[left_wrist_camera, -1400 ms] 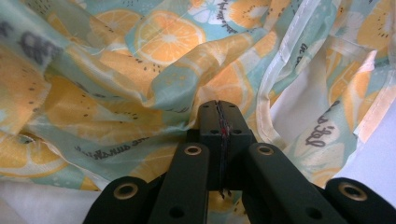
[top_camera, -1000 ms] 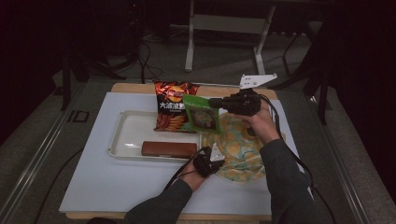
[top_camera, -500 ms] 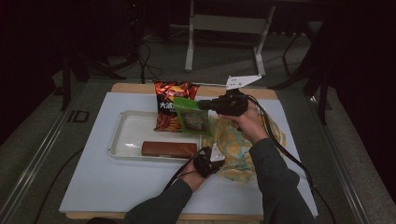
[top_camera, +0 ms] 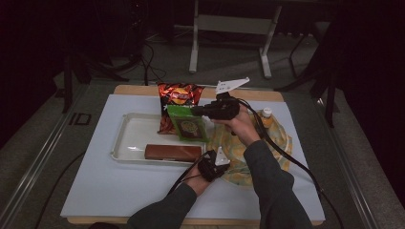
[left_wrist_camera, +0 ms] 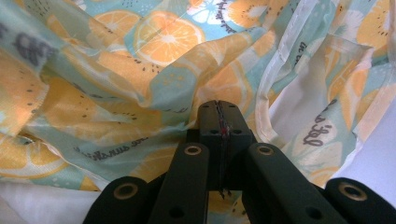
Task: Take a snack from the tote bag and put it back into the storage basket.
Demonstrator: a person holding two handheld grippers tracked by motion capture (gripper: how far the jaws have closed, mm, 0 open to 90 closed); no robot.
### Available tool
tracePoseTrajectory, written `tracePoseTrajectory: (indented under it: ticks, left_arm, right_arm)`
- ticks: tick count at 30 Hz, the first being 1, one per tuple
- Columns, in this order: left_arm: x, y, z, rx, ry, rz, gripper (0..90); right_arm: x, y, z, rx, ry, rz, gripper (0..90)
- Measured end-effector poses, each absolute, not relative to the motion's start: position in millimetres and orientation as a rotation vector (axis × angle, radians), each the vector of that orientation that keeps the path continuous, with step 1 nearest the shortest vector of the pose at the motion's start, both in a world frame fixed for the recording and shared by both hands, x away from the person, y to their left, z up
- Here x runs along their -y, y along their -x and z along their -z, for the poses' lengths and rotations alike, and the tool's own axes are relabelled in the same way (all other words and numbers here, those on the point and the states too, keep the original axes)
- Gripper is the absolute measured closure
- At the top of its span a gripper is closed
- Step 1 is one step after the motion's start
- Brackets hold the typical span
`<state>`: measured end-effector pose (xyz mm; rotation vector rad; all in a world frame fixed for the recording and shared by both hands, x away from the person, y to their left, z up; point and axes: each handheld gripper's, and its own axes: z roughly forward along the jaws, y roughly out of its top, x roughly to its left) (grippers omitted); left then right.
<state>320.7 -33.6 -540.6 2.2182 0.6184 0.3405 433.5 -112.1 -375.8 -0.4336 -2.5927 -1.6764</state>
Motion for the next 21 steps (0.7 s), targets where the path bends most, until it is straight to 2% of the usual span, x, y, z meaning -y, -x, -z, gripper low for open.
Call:
tracePoseTrajectory:
  ticks: [21]
  left_arm:
    - [34,-320,541,-0.613,-2.219,-0.345,88.7]
  right_arm:
    - [96,-443,408,2.653,0.523,1.550,90.0]
